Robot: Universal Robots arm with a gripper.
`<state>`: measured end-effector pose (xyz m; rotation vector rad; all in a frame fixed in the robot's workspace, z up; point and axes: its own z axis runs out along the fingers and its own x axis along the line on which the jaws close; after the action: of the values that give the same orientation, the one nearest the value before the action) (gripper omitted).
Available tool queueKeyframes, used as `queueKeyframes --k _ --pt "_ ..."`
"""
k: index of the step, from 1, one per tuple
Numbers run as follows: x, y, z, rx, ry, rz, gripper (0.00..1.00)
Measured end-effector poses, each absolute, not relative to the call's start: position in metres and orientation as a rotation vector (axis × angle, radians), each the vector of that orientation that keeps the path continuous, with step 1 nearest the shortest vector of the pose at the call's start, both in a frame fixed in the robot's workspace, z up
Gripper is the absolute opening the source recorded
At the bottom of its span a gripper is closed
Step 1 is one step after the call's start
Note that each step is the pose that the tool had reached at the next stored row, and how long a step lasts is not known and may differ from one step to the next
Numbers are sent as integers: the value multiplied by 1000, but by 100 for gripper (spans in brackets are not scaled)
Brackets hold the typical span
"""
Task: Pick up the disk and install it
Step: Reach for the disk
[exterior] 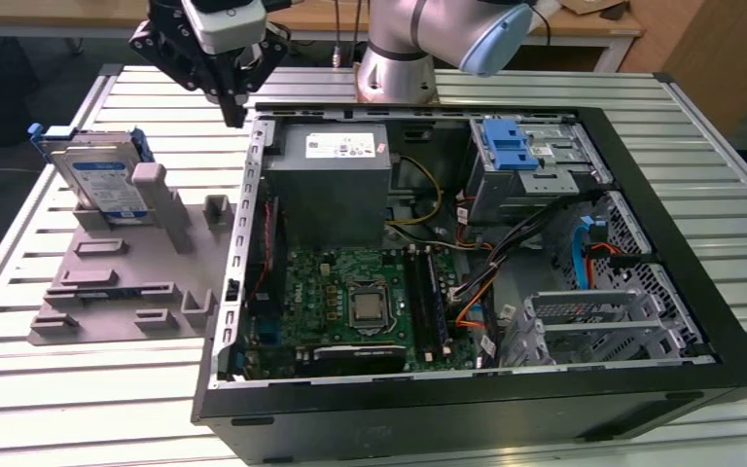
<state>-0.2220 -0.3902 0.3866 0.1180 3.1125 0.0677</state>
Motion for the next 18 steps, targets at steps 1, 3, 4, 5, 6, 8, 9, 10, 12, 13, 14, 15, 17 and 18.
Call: queueKeyframes --k 1,3,4,5,6,8,9,10,12,13,14,15,17,18 --pt "-222 -390 387 118 3113 68 11" --pt "-223 -390 387 118 3113 68 11" --pt "-223 -390 387 118 3113 68 11" --pt "-224 -390 387 118 3113 68 11" --pt "-224 -390 387 118 3113 68 11" --pt "-224 -390 387 118 3113 68 11" --pt "-224 -390 387 118 3113 68 11" --pt "-225 -390 387 118 3113 68 11" --pt "-225 -390 387 118 3113 68 11" --pt "-226 -390 387 118 3113 68 11" --pt "-226 -390 387 118 3113 68 11" --pt "-227 -390 387 118 3113 68 11" --pt "-228 -390 386 118 3113 68 11" --pt "-228 -390 386 118 3113 68 11"
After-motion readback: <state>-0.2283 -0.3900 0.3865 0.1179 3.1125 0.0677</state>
